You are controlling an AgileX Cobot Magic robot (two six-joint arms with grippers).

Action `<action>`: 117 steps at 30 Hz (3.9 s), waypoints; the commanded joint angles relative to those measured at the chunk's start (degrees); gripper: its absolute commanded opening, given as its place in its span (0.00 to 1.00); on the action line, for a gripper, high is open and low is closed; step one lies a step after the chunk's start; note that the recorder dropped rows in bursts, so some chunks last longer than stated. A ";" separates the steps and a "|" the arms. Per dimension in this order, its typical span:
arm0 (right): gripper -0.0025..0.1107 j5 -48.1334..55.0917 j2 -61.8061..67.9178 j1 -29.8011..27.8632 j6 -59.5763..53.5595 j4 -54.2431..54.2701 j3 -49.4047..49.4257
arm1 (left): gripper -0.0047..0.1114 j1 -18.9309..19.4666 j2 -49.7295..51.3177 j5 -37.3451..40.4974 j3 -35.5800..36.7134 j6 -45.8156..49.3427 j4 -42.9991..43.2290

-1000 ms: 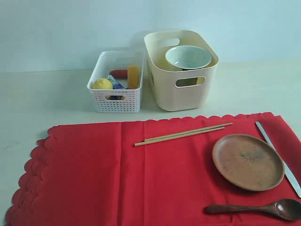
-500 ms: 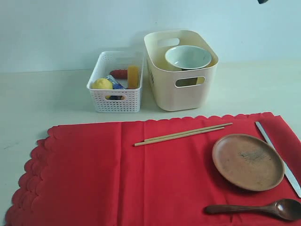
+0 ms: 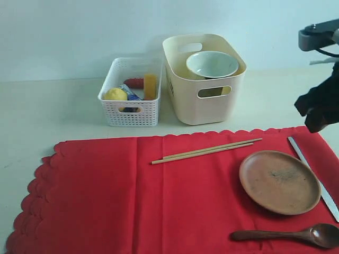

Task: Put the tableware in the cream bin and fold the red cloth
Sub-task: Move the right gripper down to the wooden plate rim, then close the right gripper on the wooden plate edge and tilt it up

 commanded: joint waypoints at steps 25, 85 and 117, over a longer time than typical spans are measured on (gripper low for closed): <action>0.51 -7.01 29.88 -18.85 -25.00 25.95 -0.50 | 0.57 0.19 -0.26 -0.37 0.13 -0.32 -0.37; 0.40 -0.81 33.88 -18.85 -27.51 30.98 -1.70 | 0.57 0.19 -0.26 -0.37 0.13 -0.32 -0.37; 0.40 -1.60 31.51 -18.85 -29.37 32.27 -1.70 | 0.57 0.19 -0.26 -0.37 0.13 -0.32 -0.37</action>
